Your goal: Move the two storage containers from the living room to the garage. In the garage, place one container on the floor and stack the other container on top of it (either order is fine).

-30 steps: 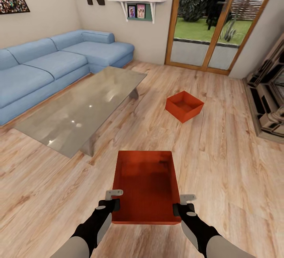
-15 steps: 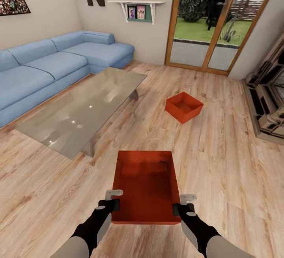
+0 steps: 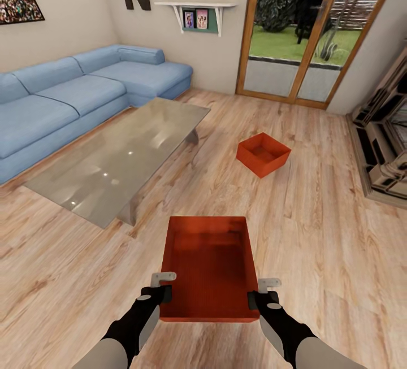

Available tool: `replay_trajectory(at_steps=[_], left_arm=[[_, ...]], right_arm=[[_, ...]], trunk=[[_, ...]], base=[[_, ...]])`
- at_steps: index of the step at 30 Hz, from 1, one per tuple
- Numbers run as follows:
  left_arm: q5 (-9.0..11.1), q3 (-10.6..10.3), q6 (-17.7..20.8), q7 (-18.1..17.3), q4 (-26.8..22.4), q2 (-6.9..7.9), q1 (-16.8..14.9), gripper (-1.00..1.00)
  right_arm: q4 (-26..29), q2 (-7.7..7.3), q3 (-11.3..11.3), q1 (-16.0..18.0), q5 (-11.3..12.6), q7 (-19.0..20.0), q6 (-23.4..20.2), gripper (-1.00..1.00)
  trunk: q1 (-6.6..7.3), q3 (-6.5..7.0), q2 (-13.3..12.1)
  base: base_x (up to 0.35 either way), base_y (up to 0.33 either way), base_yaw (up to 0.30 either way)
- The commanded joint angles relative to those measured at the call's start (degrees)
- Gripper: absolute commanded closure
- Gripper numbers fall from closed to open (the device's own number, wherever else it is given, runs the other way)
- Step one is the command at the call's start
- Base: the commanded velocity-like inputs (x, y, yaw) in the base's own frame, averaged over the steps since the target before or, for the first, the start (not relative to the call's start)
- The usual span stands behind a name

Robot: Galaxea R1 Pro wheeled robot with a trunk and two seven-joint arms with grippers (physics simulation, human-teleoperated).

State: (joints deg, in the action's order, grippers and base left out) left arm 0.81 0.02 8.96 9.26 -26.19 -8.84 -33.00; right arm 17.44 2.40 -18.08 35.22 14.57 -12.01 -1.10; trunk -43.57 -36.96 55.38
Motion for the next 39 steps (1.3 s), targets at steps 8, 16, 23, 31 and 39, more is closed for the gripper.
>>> replay_trajectory(at_steps=[8, 16, 23, 31, 39], left_arm=[[0.67, 0.25, 0.36, 0.82, 0.01, -0.03, 0.04, 1.0], [0.68, 0.24, 0.36, 0.79, -0.02, 0.03, 0.04, 1.0], [0.68, 0.24, 0.36, 0.76, 0.0, 0.03, 0.04, 1.0], [0.68, 0.22, 0.34, 0.76, -0.06, 0.05, 0.04, 1.0], [0.52, -0.09, -0.2, 0.89, -0.26, 0.05, 0.04, 1.0]], right_arm=[[0.32, -0.03, 0.71, 0.09, -0.07, -0.03, 0.57, 1.0], [0.32, -0.03, 0.68, 0.07, -0.07, -0.03, 0.57, 1.0], [0.32, -0.03, 0.69, 0.1, -0.07, -0.03, 0.57, 1.0], [0.32, 0.0, 0.66, 0.11, -0.07, -0.03, 0.58, 1.0], [0.32, 0.06, 0.6, 0.09, -0.07, -0.1, 0.57, 1.0]], trunk=[[1.76, 1.4, -3.19], [3.52, 2.84, -6.4], [5.05, 4.09, -9.21], [6.81, 5.53, -12.42], [7.25, 6.35, -13.22]], base=[[0.0, 0.0, 0.0], [0.0, 0.0, 0.0], [0.0, 0.0, 0.0], [0.0, 0.0, 0.0], [0.0, 0.0, 0.0]])
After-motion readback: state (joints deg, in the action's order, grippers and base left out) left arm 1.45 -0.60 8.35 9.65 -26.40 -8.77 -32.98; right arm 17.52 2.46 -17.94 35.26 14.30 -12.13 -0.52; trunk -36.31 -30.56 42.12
